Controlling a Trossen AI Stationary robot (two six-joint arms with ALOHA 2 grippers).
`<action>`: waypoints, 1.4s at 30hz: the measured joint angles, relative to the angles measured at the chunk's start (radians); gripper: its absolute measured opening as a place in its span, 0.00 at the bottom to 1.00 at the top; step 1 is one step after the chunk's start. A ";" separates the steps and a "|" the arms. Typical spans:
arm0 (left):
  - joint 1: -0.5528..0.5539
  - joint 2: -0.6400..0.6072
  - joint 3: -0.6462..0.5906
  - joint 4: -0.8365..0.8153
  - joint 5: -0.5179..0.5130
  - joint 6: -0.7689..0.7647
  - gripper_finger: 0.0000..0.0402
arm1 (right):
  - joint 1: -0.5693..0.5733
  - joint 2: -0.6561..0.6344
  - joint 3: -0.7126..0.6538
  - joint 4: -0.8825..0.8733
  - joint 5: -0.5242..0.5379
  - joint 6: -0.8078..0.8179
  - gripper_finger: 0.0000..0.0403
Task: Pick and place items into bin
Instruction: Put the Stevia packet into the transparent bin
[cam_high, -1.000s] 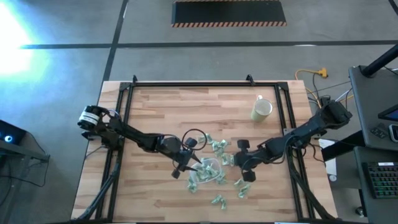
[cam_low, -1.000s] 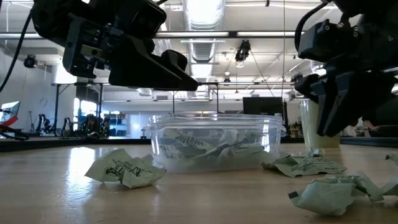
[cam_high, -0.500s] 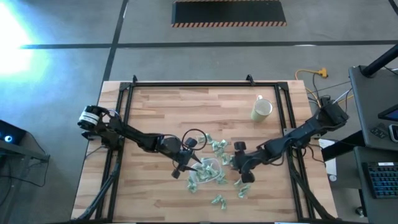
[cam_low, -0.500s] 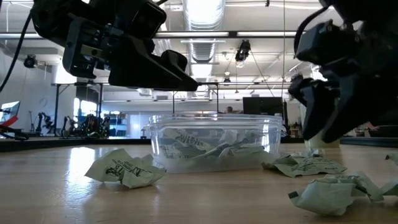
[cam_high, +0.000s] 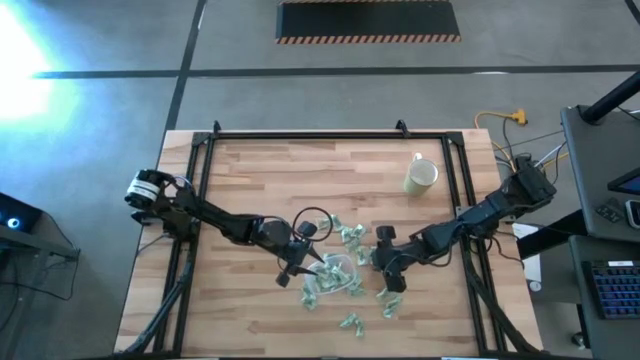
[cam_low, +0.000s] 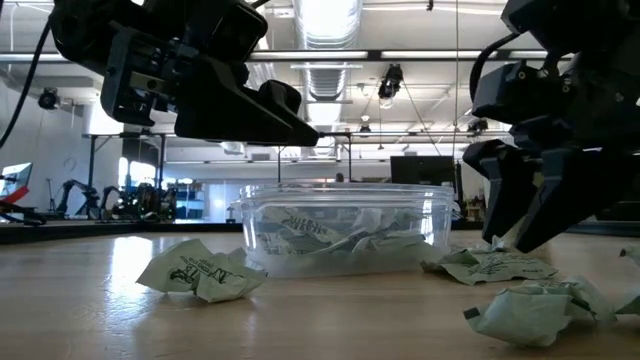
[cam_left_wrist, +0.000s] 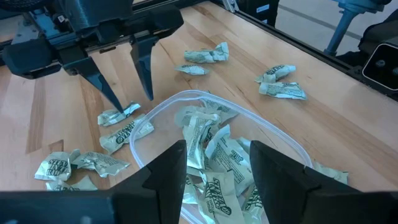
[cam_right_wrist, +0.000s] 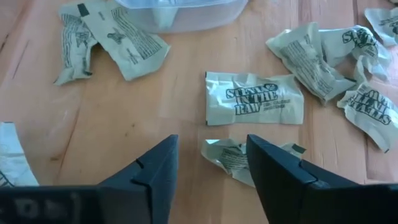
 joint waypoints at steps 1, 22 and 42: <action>0.000 0.000 0.000 0.000 0.000 0.000 0.40 | 0.000 0.000 0.000 -0.002 0.000 0.000 0.43; 0.000 0.000 -0.001 0.000 0.000 0.000 0.40 | -0.003 -0.001 0.003 -0.025 0.001 -0.047 0.05; 0.000 0.000 -0.002 -0.001 -0.001 0.001 0.40 | -0.002 -0.047 0.028 -0.025 0.004 -0.116 0.02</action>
